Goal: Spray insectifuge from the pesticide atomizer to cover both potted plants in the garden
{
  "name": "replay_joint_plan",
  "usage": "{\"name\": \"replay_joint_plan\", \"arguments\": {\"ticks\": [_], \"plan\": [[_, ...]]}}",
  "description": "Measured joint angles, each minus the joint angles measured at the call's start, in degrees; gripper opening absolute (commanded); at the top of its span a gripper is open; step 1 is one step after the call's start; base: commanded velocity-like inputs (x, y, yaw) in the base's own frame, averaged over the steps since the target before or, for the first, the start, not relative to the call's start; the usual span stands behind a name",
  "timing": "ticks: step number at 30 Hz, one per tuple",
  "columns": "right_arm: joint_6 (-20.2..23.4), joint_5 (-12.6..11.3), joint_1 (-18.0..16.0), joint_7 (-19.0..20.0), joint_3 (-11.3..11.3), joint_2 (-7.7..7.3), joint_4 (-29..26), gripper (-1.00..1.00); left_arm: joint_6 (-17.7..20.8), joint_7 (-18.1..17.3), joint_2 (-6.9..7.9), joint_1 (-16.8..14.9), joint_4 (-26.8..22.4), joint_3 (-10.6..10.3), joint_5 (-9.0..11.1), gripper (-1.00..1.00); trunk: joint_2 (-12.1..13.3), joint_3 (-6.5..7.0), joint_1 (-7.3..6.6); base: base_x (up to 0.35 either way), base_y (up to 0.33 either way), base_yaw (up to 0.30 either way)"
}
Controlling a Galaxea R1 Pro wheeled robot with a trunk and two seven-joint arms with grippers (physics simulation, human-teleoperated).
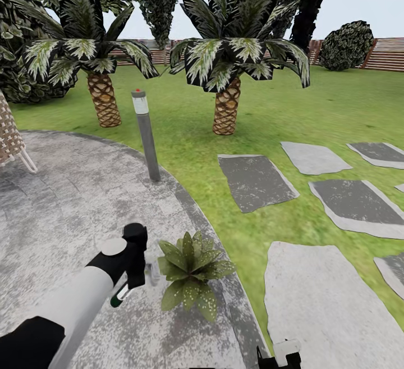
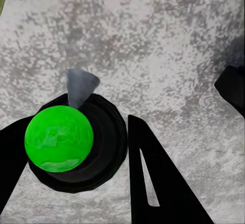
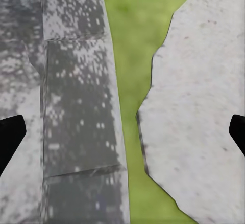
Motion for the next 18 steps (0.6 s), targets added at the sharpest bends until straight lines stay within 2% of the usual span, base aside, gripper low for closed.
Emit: {"name": "replay_joint_plan", "arguments": {"ticks": [2,6,8,9,11,14,16,18], "plan": [[0.0,0.0,0.0,0.0,0.0,0.0,0.0,1.0,0.1,0.1,-0.61,0.0,-0.1,0.1,0.0,-1.0,0.0,0.0,0.0,0.0,0.0,0.0],[0.0,-0.1,0.0,0.0,0.0,0.0,0.0,1.0,0.1,0.8,0.08,0.0,0.3,0.5,0.0,-1.0,0.0,0.0,0.0,0.0,0.0,0.0],[0.0,0.0,0.0,0.0,0.0,0.0,0.0,1.0,0.1,2.2,0.21,0.0,0.4,3.6,0.0,-1.0,0.0,0.0,0.0,0.0,0.0,0.0],[0.0,0.0,0.0,0.0,0.0,0.0,0.0,1.0,0.1,3.6,0.03,0.0,0.4,6.5,0.0,-1.0,0.0,0.0,0.0,0.0,0.0,0.0],[0.0,0.0,0.0,0.0,0.0,0.0,0.0,1.0,0.1,5.0,-0.01,0.0,0.5,9.1,-0.3,-1.0,0.0,0.0,0.0,0.0,0.0,0.0],[0.0,0.0,0.0,0.0,0.0,0.0,0.0,1.0,0.0,5.8,0.15,0.6,2.7,9.7,-0.7,-1.0,0.0,0.0,0.0,0.0,0.0,0.0],[0.0,0.0,0.0,0.1,0.0,0.0,0.0,1.0,0.1,9.6,0.2,1.2,4.4,9.9,-0.7,-1.0,0.0,0.0,0.0,0.0,0.0,0.0],[0.0,0.0,0.0,0.1,0.0,0.0,0.0,1.0,0.1,11.4,0.15,1.4,4.9,10.0,-0.4,-1.0,0.0,0.0,0.0,0.0,0.0,0.0]]}}
